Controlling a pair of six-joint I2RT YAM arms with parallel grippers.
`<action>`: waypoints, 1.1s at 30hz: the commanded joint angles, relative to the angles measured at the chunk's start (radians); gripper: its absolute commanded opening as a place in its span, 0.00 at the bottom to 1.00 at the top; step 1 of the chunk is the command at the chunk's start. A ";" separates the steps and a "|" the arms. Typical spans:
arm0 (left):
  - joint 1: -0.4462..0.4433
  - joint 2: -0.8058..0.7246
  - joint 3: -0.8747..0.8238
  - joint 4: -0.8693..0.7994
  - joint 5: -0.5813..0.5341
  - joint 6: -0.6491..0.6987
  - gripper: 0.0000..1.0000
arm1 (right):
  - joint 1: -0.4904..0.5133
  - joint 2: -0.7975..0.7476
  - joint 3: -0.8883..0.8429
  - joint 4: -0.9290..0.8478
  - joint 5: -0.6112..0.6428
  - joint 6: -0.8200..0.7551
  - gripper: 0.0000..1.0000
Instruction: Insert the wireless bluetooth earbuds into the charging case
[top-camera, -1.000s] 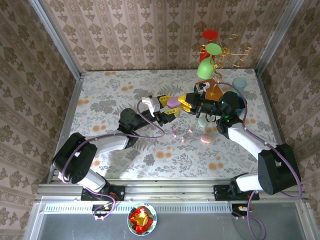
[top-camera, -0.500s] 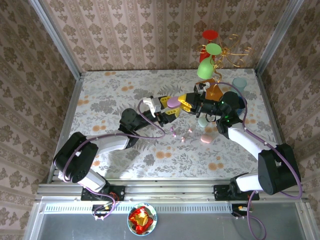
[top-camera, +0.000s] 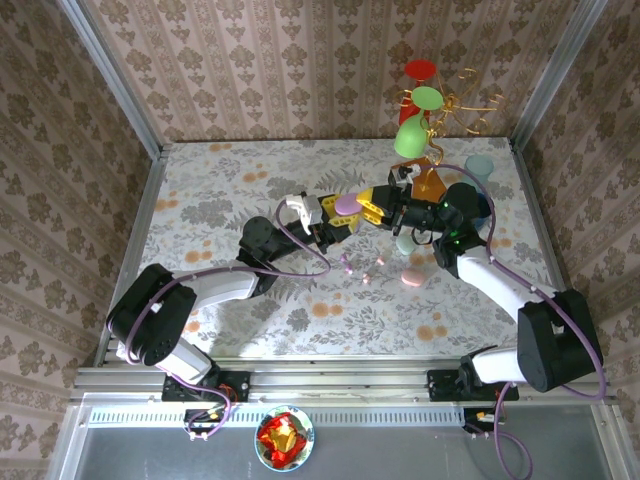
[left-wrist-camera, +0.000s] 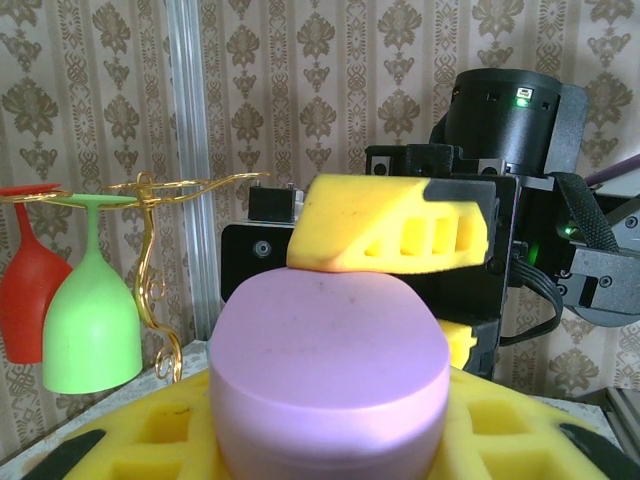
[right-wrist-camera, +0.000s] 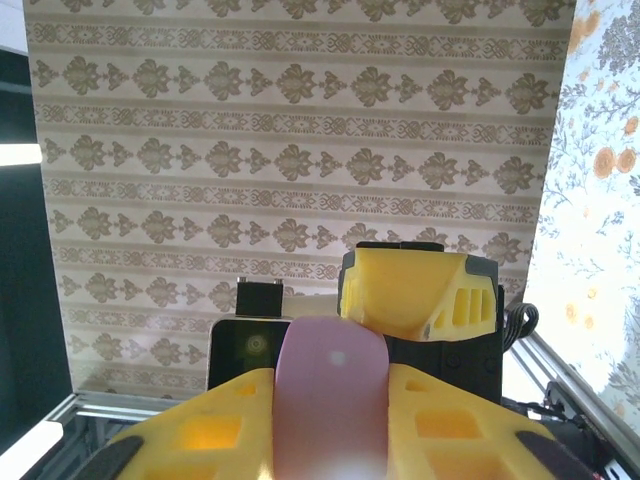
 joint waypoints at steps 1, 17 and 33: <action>0.000 -0.031 0.003 0.032 0.025 0.006 0.30 | 0.006 -0.062 0.018 -0.131 -0.006 -0.126 0.42; 0.088 -0.167 -0.096 -0.104 0.250 -0.082 0.27 | 0.040 -0.199 0.276 -1.060 0.219 -1.206 0.70; 0.126 -0.154 -0.058 -0.102 0.412 -0.202 0.25 | 0.253 -0.166 0.342 -1.138 0.431 -1.682 0.77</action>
